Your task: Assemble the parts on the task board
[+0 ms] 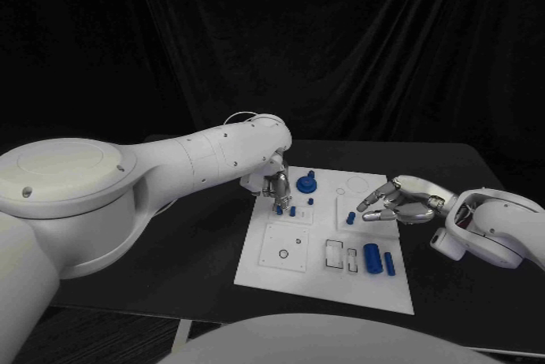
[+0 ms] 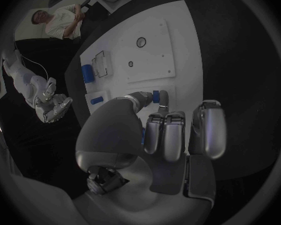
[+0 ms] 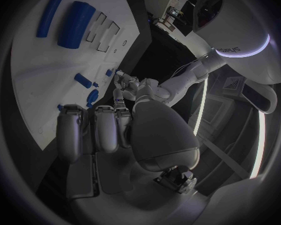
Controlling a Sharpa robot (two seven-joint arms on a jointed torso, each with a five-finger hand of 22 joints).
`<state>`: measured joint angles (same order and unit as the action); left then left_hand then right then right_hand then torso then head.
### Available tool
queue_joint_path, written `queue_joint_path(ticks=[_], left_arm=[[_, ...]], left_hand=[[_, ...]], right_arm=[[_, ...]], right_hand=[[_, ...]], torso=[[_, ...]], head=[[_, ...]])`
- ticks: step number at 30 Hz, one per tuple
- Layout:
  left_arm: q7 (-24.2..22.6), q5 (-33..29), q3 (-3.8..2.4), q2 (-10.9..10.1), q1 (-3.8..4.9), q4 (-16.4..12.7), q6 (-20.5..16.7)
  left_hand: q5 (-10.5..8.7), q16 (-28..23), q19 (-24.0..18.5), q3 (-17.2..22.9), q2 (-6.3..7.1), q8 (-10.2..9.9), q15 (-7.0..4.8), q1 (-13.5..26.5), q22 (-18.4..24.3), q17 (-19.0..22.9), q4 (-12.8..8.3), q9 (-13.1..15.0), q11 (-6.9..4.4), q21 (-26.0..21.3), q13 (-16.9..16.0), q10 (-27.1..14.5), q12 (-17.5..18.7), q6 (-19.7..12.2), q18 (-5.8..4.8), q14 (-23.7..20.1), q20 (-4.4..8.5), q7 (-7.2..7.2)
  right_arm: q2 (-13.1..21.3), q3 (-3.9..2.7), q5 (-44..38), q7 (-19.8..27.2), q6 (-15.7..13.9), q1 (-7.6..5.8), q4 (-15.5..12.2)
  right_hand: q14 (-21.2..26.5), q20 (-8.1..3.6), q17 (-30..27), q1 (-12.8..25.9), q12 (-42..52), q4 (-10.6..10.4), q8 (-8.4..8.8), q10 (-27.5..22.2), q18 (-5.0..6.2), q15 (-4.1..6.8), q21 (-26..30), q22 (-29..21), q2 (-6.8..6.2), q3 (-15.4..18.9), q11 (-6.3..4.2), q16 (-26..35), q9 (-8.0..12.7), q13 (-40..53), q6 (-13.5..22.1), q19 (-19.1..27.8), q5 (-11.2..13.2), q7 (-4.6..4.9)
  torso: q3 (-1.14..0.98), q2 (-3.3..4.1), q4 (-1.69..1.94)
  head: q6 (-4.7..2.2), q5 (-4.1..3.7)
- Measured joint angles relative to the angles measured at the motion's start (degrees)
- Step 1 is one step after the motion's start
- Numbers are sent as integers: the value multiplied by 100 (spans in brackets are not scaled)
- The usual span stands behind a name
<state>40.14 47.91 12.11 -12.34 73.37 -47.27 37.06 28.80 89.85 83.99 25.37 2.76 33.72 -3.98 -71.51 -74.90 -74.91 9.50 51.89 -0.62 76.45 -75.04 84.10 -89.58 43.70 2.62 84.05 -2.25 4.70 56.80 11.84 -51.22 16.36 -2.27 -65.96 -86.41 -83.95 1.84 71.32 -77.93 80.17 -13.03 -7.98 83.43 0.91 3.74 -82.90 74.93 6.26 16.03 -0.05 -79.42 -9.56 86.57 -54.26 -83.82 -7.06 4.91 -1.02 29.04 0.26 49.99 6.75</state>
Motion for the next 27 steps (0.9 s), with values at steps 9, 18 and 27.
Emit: queue_joint_path(ticks=[9,18,27], left_arm=[[3,96,0,37,-29,38,-105],[6,200,0,77,-58,99,-112],[7,247,0,121,-103,206,-110]], left_hand=[[0,0,0,-69,9,-90,0,10,0,0,-106,-50,0,55,0,0,-22,86,0,0,0,11],[0,0,0,-108,5,-145,0,6,0,0,-146,-99,0,55,0,0,-22,136,0,0,0,21],[-2,0,0,-124,-17,-201,0,-18,-1,0,-161,-119,0,54,0,0,-22,146,0,0,0,15]], right_arm=[[-1,0,0,0,0,0,-1],[-21,0,0,-1,0,0,3],[-32,0,0,-2,5,0,10]], right_hand=[[-2,0,0,0,0,0,0,-2,0,-5,0,-1,0,0,-2,0,0,0,0,0,0,0],[0,0,0,0,-1,0,0,-2,0,-17,0,-1,0,0,-3,0,-1,0,0,0,0,0],[1,21,-21,0,-1,0,0,-3,-1,-18,22,-2,0,0,-3,0,-1,0,0,-21,0,0]], torso=[[0,-1,-2],[0,-1,-2],[0,0,-3]], head=[[0,11],[0,21],[0,29]])
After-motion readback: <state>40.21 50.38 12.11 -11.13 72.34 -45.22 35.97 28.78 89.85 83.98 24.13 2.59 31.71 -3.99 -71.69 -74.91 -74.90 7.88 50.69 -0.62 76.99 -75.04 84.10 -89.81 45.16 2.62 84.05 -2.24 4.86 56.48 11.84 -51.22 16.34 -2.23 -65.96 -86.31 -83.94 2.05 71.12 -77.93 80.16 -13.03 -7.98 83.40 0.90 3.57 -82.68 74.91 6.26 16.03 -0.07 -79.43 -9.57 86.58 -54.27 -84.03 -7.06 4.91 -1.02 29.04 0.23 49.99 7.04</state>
